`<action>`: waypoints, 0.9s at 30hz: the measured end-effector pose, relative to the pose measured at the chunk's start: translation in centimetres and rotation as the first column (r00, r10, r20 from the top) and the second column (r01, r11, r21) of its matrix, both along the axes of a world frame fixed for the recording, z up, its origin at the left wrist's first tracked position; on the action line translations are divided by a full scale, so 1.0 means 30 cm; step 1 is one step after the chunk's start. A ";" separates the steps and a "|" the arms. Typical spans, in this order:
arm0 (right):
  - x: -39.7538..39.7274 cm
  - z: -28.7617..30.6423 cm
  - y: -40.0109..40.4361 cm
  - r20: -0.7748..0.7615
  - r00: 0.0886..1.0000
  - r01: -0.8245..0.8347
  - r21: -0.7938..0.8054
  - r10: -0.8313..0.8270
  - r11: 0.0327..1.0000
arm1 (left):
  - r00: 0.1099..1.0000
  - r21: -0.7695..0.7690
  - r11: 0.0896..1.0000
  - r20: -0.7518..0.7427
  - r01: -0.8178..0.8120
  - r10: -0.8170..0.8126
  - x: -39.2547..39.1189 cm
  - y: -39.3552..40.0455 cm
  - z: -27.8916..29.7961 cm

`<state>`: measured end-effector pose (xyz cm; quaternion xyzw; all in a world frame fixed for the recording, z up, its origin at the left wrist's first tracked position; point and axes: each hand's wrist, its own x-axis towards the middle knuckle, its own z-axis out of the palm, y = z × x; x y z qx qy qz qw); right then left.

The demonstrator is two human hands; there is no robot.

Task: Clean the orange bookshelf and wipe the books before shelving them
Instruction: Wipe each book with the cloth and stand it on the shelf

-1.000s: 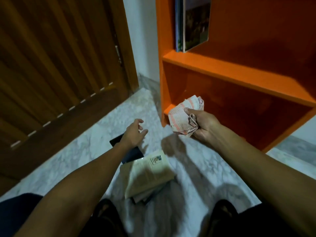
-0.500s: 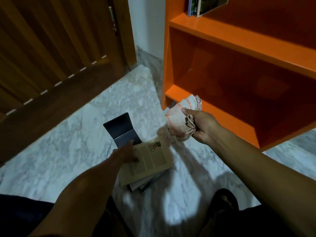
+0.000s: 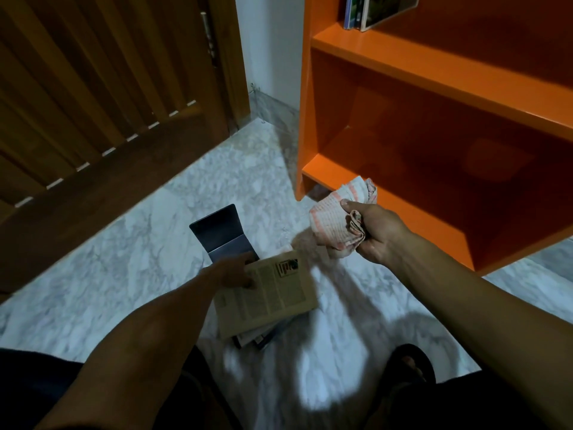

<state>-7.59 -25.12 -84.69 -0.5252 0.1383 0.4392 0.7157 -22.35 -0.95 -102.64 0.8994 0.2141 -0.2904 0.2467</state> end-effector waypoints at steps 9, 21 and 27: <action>0.012 0.092 -0.027 0.110 0.988 0.113 -0.036 -0.109 0.993 | 0.975 0.024 0.997 0.208 0.071 -0.075 0.040 0.005 0.321; -0.068 0.269 -0.015 0.502 0.728 0.503 0.071 -0.467 0.861 | 0.692 -0.604 0.780 0.493 -0.164 0.527 -0.043 0.032 0.922; -0.146 0.357 0.072 0.555 0.758 0.254 0.232 -0.342 0.939 | 0.554 -0.832 0.547 0.416 -0.088 0.721 -0.040 -0.115 1.020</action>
